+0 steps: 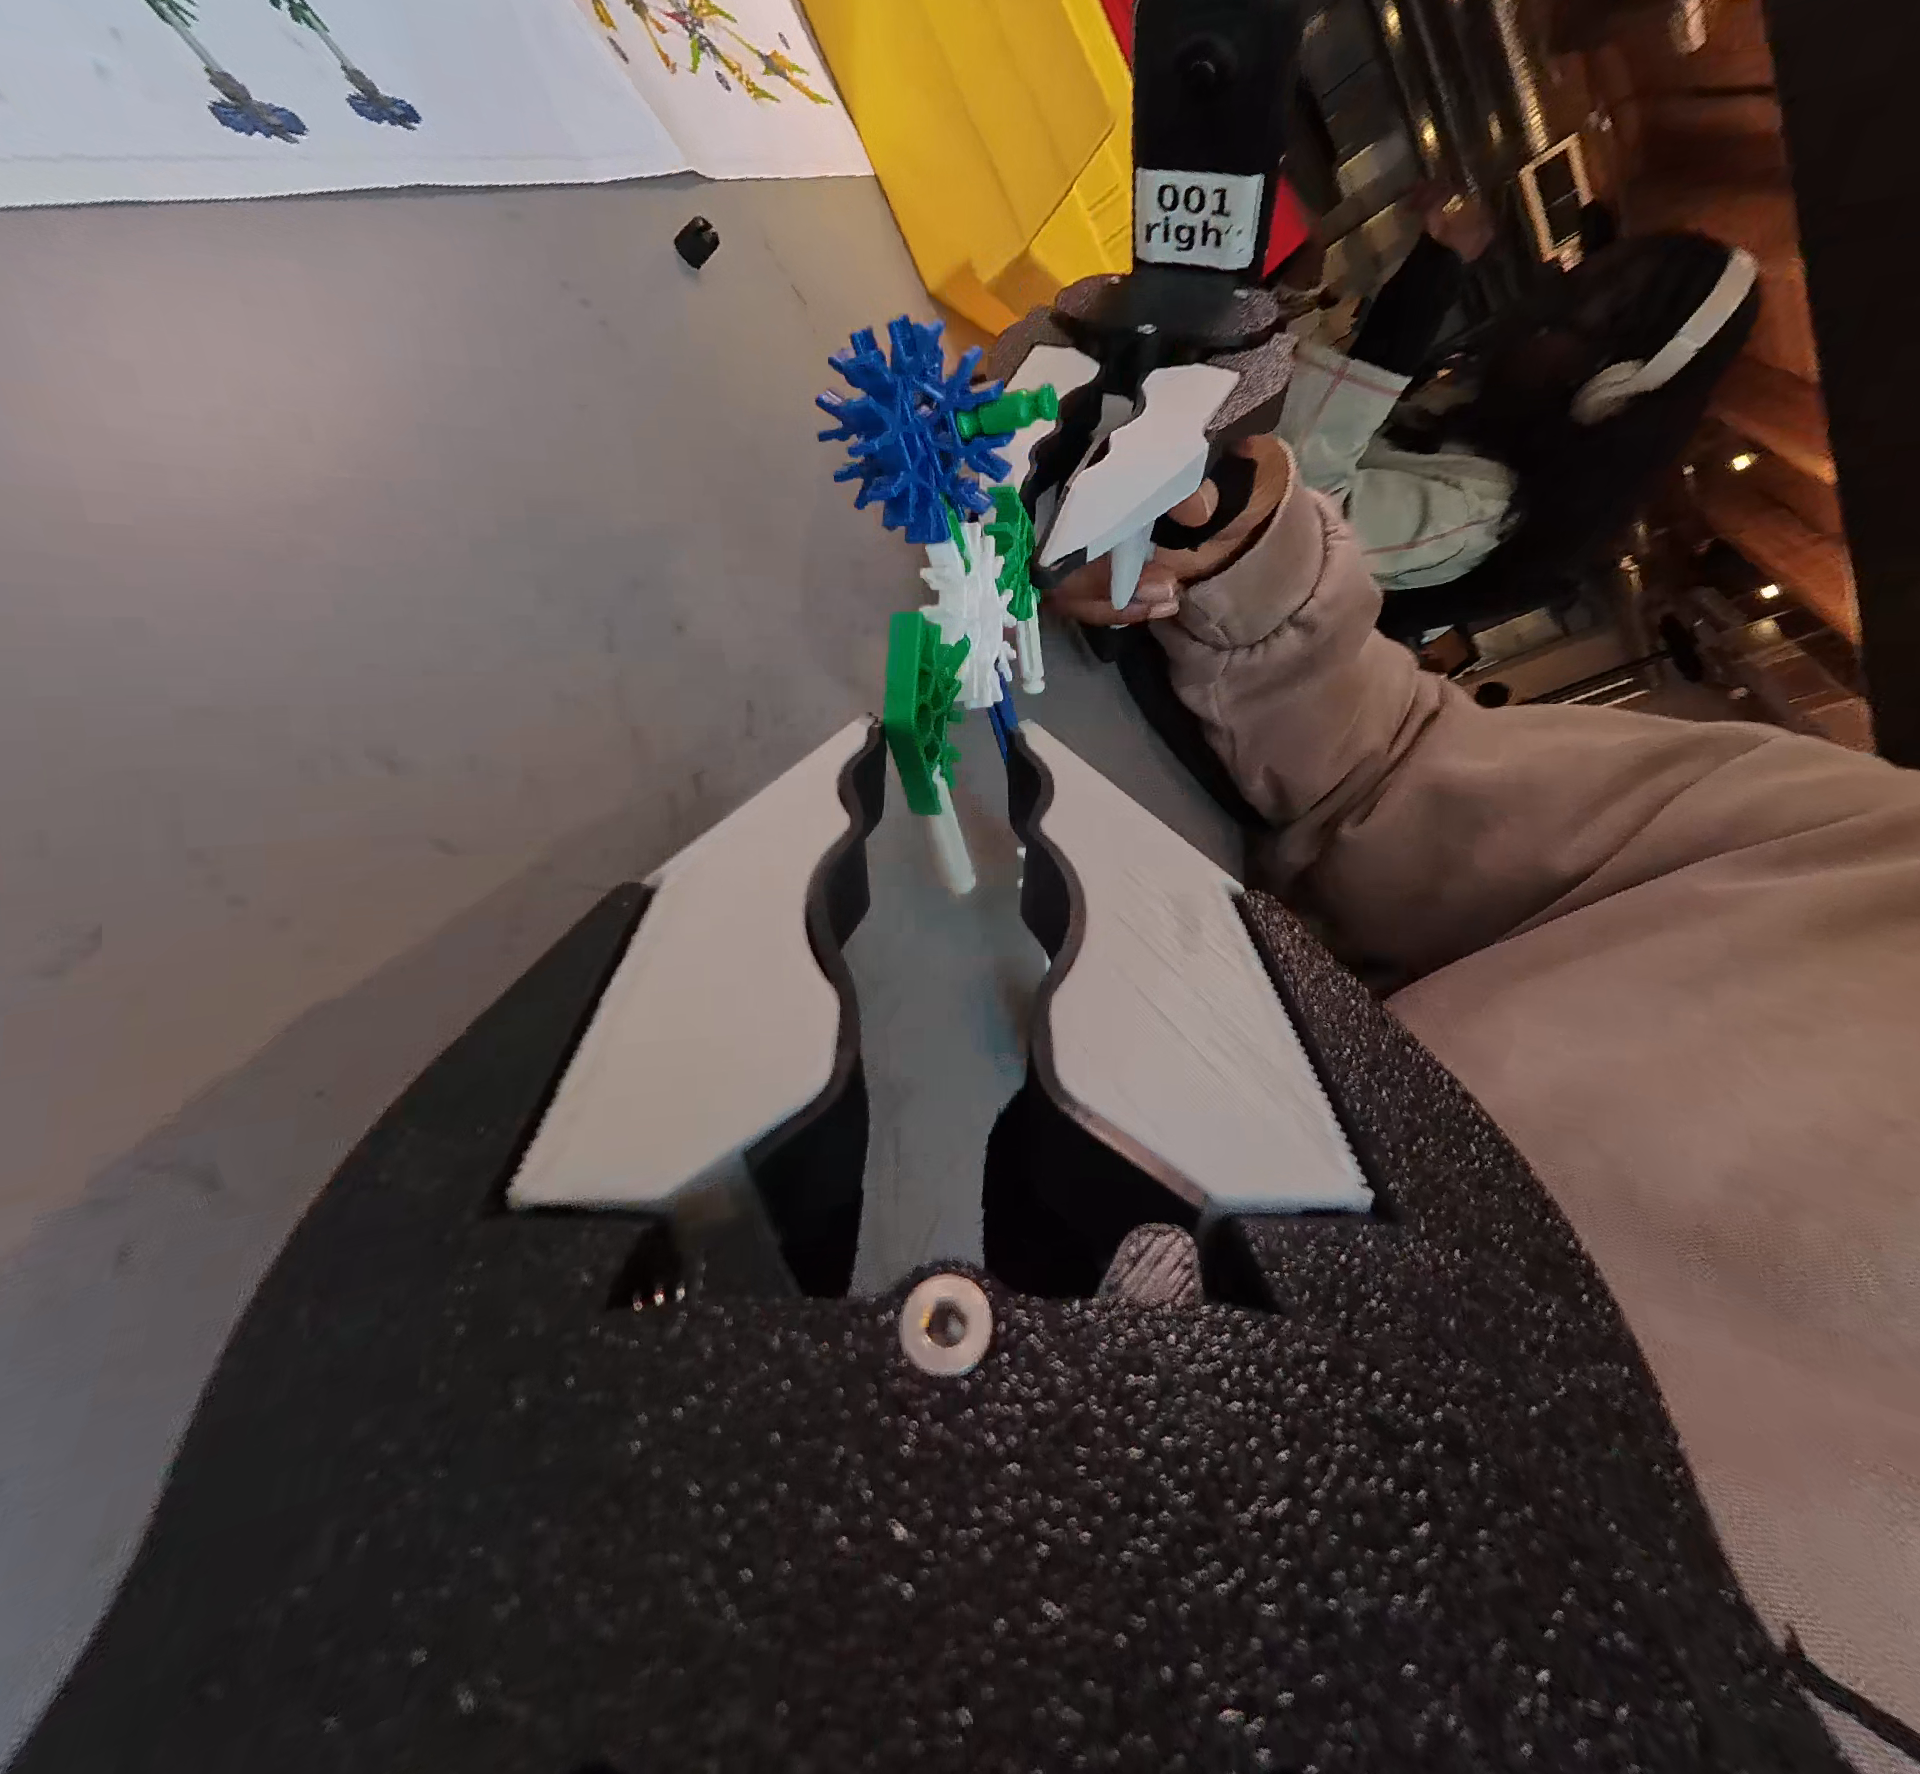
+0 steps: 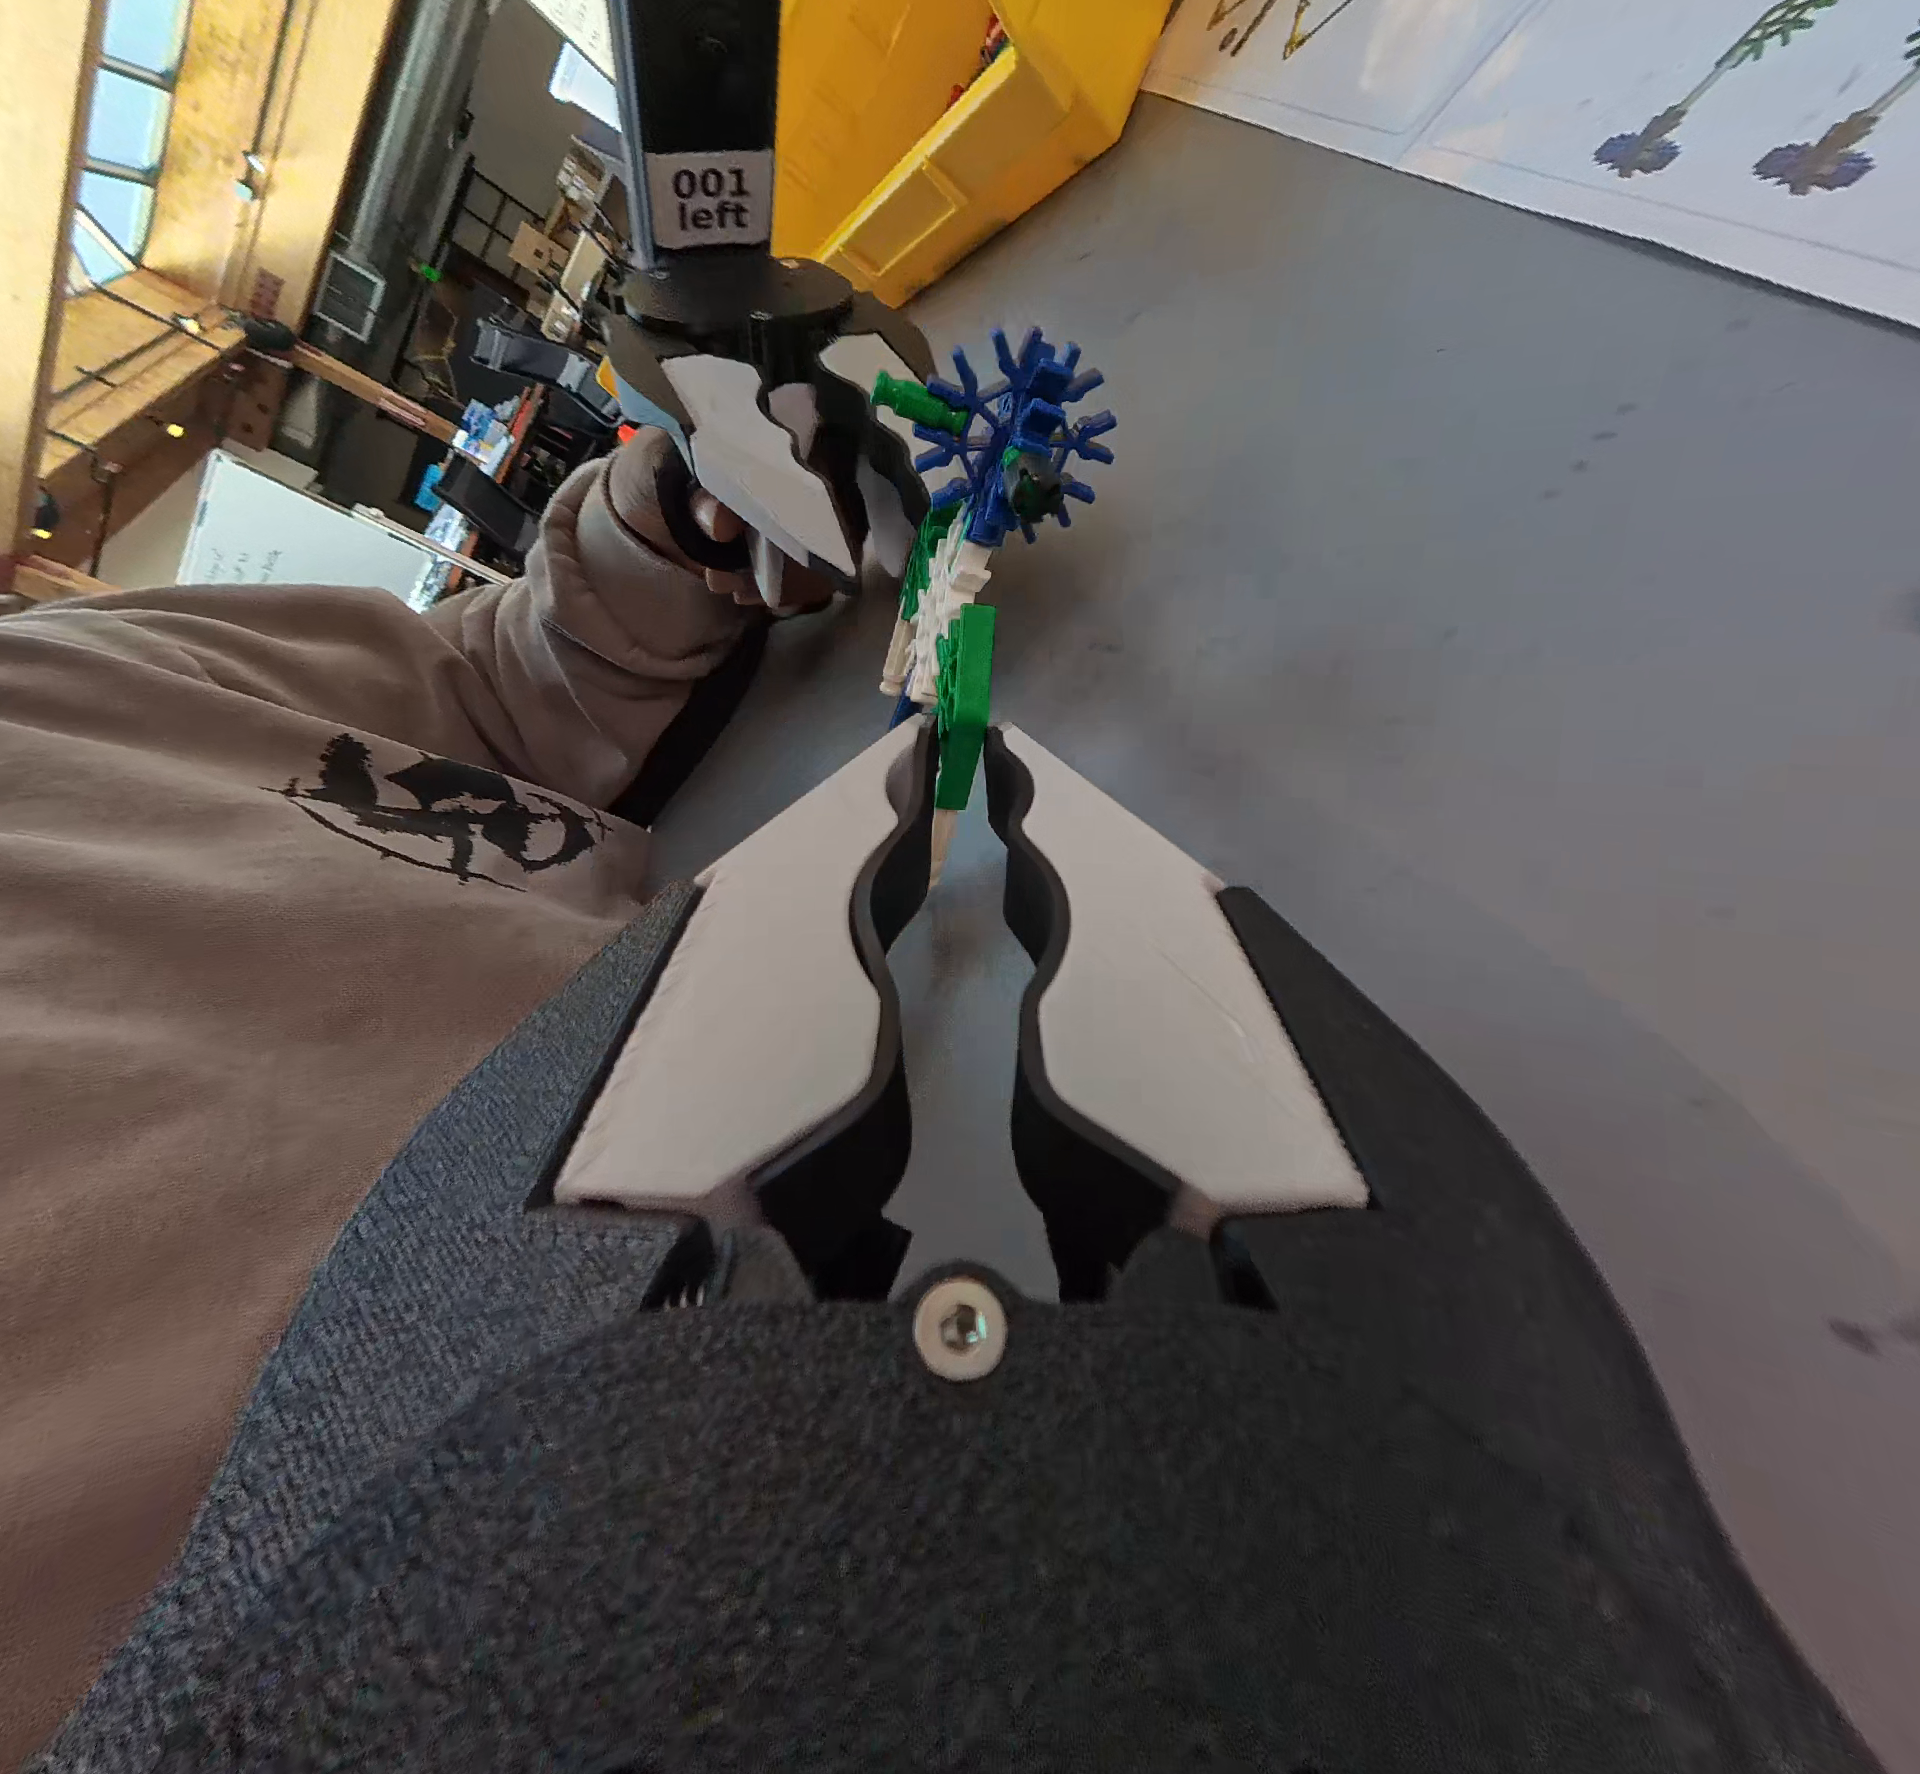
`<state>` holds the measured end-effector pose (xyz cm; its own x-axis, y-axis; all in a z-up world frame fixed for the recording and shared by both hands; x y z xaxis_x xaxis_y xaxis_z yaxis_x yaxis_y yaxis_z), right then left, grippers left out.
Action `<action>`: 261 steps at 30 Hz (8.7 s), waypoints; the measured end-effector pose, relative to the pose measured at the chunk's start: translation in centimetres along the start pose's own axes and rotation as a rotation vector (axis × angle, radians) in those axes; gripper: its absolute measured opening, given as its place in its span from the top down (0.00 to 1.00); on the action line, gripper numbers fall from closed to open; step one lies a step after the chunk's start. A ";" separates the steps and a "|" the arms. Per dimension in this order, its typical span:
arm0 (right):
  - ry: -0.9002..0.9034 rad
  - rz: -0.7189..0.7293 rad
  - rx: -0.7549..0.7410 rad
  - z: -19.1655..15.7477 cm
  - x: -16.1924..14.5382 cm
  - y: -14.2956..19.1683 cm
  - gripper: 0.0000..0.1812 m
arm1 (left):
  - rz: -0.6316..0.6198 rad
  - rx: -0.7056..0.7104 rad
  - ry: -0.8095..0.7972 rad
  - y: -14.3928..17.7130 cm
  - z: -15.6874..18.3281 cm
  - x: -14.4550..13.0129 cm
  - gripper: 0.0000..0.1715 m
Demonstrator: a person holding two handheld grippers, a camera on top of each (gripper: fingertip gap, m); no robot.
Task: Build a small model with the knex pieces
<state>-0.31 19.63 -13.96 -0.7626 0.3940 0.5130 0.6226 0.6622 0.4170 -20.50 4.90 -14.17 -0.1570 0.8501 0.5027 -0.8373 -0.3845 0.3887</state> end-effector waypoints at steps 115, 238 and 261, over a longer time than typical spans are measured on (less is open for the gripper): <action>0.729 0.180 -0.748 -3.0 0.7 1.0 0.89 | 0.543 0.613 -0.493 6.6 2.3 1.4 0.79; 0.661 0.295 -0.745 -1.6 0.6 5.8 0.88 | -0.050 1.360 0.698 41.0 -8.6 -13.7 0.89; 0.733 0.299 -0.692 -3.8 0.7 4.0 0.88 | 0.219 0.986 -0.265 25.9 9.6 -3.2 0.99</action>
<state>2.30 20.16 -9.11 -0.4122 -0.1536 0.8981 0.9087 0.0016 0.4173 -36.68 -11.28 1.69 -0.0341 0.6657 0.7455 0.0135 -0.7455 0.6663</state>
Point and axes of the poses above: each gripper's, where its closed fingertips meet, y back along the fingers, x out of its top, z = x × y across the jaws, the point moved 10 cm from there along y, back along the fingers, and after that the axes turned 13 degrees about -z, right-handed, at the moved point
